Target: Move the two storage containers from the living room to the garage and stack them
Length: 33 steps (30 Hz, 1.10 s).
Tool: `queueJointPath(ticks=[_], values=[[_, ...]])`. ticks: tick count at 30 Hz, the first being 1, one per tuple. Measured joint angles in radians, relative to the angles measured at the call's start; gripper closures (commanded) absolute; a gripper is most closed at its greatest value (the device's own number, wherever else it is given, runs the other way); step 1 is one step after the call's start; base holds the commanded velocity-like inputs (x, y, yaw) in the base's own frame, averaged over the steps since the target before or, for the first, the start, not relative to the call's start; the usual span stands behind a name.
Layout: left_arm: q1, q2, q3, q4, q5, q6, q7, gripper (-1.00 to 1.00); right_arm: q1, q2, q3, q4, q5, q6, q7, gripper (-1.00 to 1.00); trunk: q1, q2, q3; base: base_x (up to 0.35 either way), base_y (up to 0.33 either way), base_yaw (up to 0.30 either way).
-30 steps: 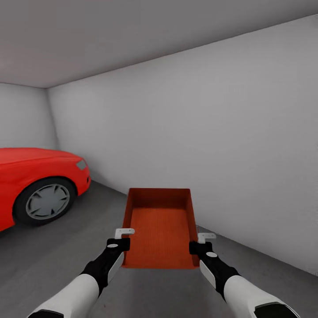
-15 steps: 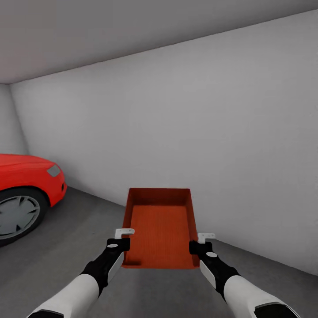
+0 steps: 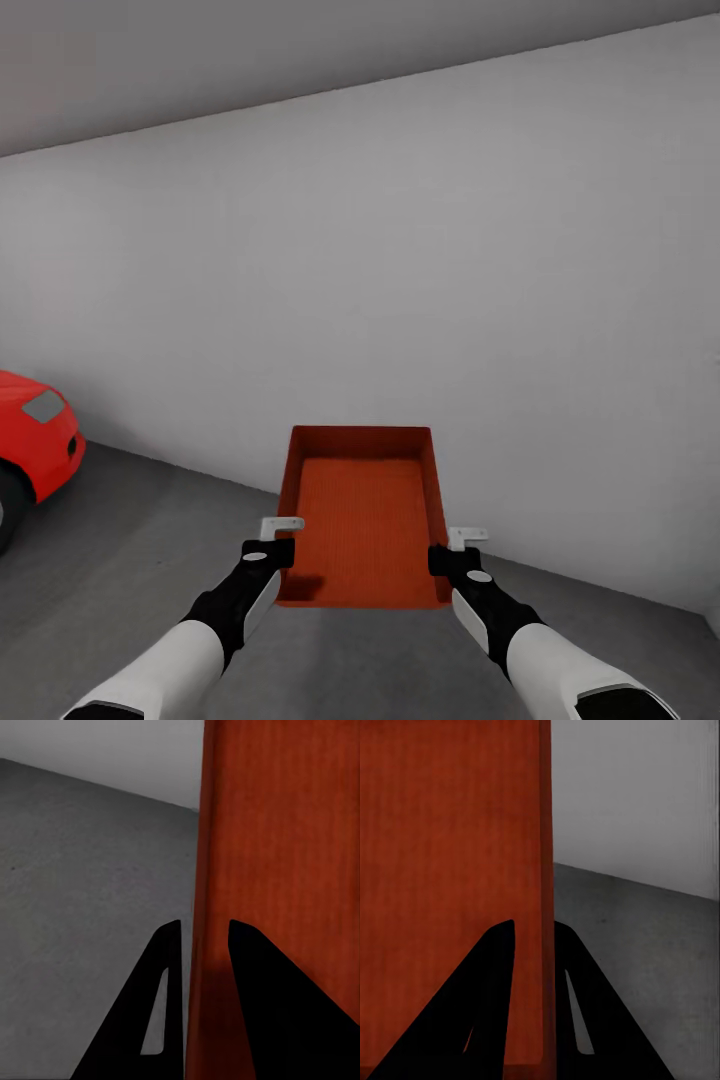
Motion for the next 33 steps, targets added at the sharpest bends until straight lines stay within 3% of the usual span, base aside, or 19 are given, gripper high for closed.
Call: queueJointPath(ticks=[6, 33], values=[[0.000, 0.003, -0.010, 0.006, 0.017, -0.019, 0.001, 1.00, 0.000, 0.000, -0.003, -0.005, 0.013, 0.000, 0.000, 1.00, 0.000, 0.000, 0.000, 0.021, 0.000, -0.247], [0.000, 0.002, -0.009, 0.008, 0.016, -0.022, 0.000, 1.00, 0.000, 0.000, -0.003, -0.005, 0.013, -0.002, 0.000, 1.00, 0.000, 0.000, 0.000, 0.000, 0.000, -0.247]])
